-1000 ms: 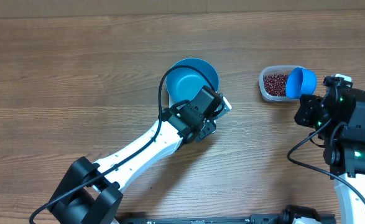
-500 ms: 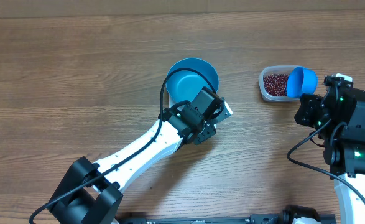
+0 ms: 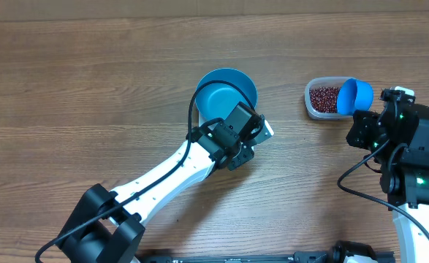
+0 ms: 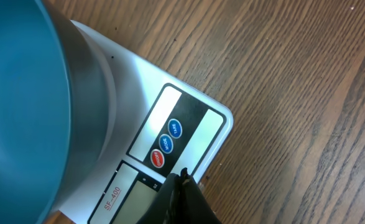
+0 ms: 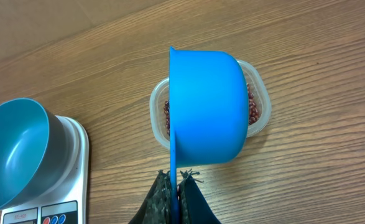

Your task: Scoop item into bowl and weigh 150g on scale

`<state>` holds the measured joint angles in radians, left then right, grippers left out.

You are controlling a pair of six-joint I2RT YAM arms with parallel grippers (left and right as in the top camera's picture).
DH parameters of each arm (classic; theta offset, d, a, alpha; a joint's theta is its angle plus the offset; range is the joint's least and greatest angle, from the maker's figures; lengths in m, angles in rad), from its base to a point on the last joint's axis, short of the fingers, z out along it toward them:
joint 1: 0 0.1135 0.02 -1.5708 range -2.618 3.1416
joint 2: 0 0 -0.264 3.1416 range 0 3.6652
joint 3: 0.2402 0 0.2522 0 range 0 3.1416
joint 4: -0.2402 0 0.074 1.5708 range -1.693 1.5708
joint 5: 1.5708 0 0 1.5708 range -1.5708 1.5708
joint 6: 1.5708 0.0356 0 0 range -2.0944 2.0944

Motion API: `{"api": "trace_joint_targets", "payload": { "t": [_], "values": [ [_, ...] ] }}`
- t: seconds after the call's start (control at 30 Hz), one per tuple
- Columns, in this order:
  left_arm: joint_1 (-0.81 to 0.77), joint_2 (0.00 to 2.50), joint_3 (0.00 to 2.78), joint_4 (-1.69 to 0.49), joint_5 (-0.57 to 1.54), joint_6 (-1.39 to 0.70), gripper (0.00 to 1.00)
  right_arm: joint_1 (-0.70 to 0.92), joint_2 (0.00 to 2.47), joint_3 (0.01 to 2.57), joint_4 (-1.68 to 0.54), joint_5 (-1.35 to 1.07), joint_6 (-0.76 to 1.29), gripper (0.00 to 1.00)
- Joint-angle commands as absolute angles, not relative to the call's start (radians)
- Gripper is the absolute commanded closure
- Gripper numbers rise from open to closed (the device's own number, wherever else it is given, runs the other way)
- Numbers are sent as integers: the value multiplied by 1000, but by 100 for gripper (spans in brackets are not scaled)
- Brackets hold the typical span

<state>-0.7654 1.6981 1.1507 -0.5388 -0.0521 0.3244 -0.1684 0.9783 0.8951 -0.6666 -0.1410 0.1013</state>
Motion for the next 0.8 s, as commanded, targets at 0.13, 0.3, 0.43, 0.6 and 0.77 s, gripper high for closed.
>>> {"api": "trace_joint_targets", "payload": {
  "t": [0.13,0.3,0.43,0.6,0.77],
  "values": [
    [-764,1738,1143,-541,-56,332,96,-163,975,923,-660,-131,103,96],
    [-764,1745,1139,-529,-56,332,96,-163,975,923,-660,-131,103,96],
    [-760,1746,1134,-520,-56,332,96,-163,975,923,-660,-131,103,96],
    [-745,1746,1132,-515,-54,314,96,-163,975,923,-660,-131,103,96],
    [-727,1746,1124,-505,-52,310,96,-163,975,923,-661,-132,104,96]
  ]
}}
